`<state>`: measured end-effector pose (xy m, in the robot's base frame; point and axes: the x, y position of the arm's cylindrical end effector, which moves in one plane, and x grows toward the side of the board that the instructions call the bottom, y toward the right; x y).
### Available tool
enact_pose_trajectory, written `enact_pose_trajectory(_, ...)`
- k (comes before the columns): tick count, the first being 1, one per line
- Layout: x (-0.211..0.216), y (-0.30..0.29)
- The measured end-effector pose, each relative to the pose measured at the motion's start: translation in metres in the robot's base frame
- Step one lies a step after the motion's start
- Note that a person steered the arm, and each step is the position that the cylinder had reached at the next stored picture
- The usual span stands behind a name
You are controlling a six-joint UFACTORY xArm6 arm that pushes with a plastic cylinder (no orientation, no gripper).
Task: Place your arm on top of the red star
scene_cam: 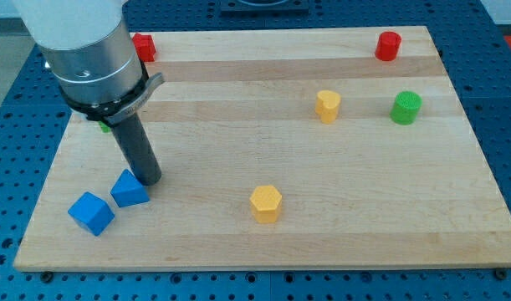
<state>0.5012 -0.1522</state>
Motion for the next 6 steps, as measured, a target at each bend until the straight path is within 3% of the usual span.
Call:
enact_pose_trajectory(2, -0.098, 0.113)
enact_pose_trajectory(3, -0.170, 0.115)
enact_pose_trajectory(4, -0.243, 0.101)
enact_pose_trajectory(5, -0.293, 0.048)
enact_pose_trajectory(6, -0.309, 0.000)
